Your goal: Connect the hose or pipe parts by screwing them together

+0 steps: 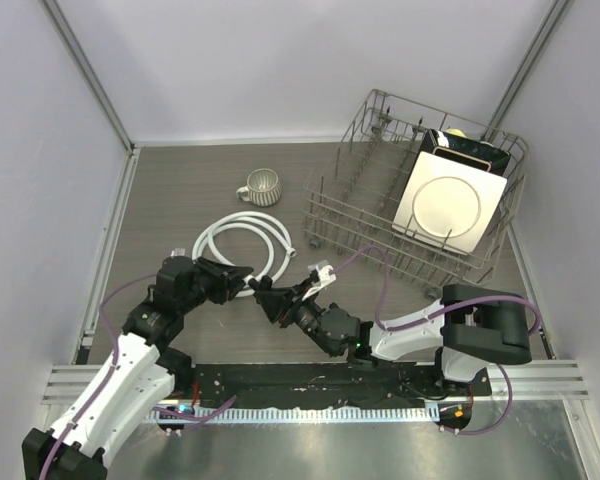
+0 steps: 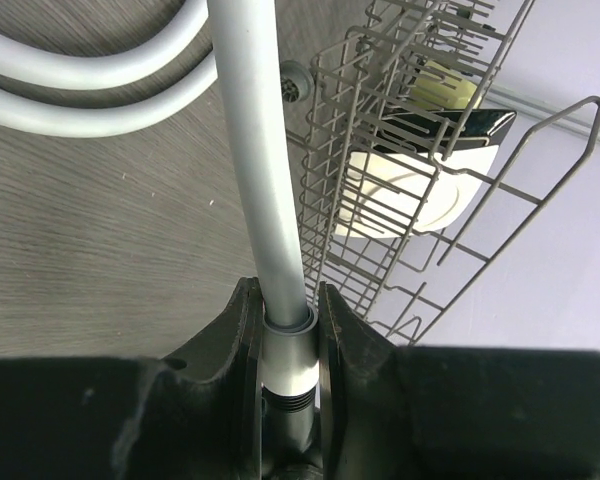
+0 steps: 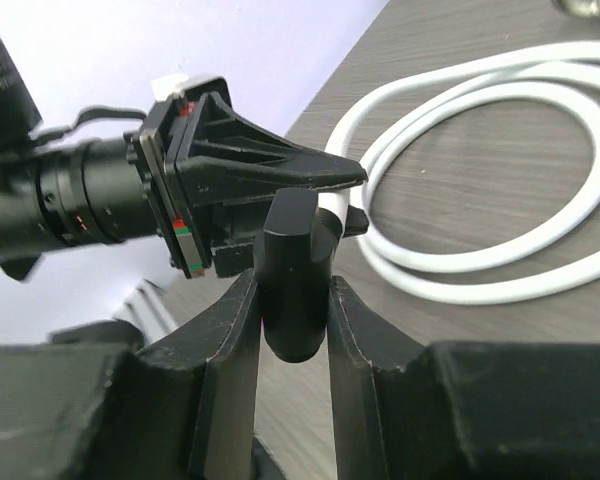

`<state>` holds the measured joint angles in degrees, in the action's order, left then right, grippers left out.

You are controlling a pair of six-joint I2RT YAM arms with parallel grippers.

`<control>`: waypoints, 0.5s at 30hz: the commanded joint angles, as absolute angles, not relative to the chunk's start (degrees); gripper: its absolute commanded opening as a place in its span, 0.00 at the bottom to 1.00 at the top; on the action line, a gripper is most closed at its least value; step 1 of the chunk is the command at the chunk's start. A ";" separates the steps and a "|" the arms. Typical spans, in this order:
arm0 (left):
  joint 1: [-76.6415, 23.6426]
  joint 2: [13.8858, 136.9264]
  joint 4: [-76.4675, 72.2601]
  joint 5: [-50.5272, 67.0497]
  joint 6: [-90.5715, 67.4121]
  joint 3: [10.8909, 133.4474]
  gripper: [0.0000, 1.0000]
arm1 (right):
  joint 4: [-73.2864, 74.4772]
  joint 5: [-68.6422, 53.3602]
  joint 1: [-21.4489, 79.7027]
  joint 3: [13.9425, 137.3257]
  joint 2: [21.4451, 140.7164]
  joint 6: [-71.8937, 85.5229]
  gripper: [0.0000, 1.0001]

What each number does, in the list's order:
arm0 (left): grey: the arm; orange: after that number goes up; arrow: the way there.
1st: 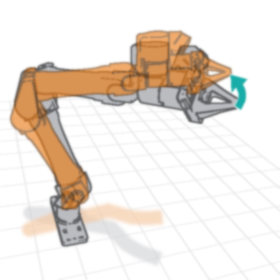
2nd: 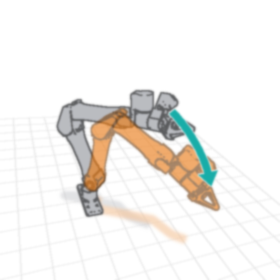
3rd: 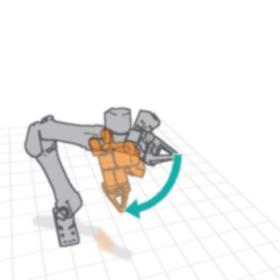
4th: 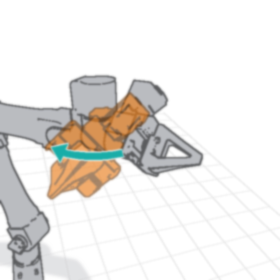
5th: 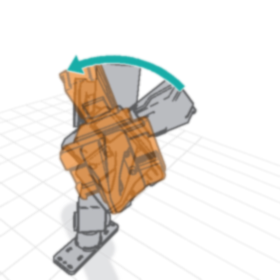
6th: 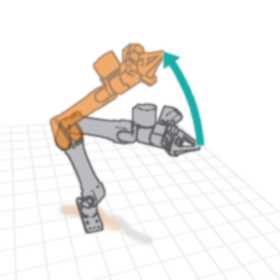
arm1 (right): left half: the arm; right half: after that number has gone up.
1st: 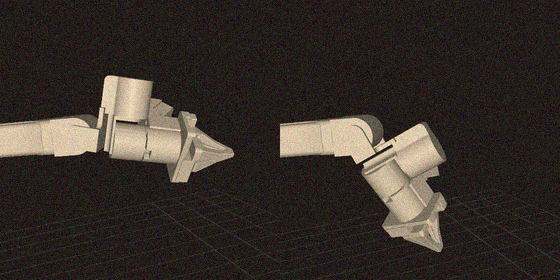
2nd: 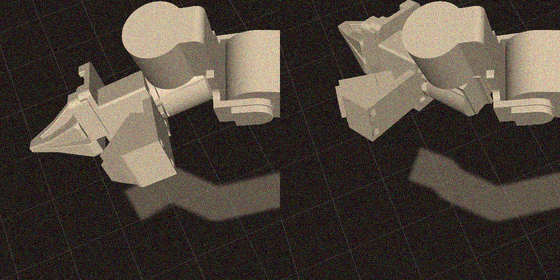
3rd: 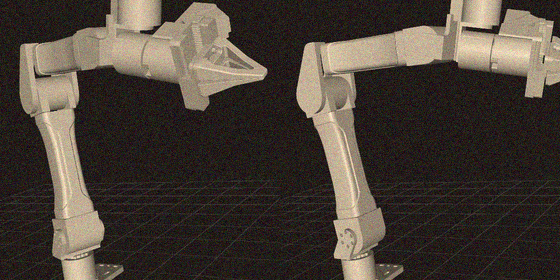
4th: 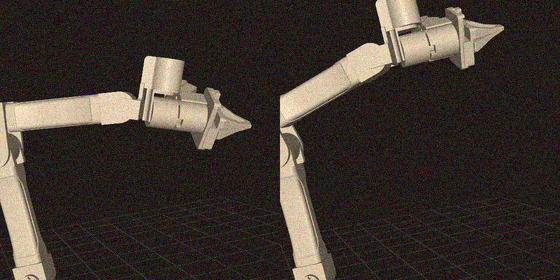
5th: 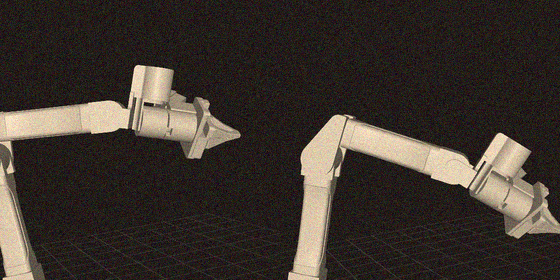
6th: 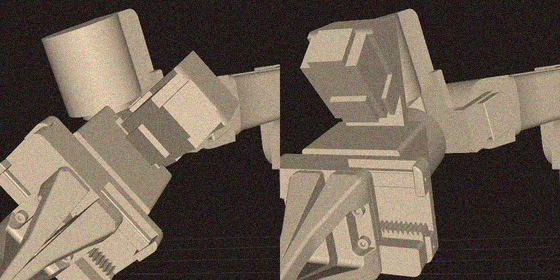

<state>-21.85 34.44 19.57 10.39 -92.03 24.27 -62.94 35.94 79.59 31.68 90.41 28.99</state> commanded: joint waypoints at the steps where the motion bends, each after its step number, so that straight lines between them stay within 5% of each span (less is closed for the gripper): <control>1: -22.24 32.96 10.72 11.34 -93.69 24.79 0.00 | -65.92 40.17 78.66 29.79 91.58 47.07 0.03; 10: -22.32 36.73 18.18 9.14 -85.45 28.82 0.00 | -60.41 35.78 78.57 25.93 85.53 44.84 0.59; 15: -22.24 40.51 22.50 10.37 -80.95 31.73 0.00 | -47.84 34.19 78.57 24.26 76.21 37.36 0.73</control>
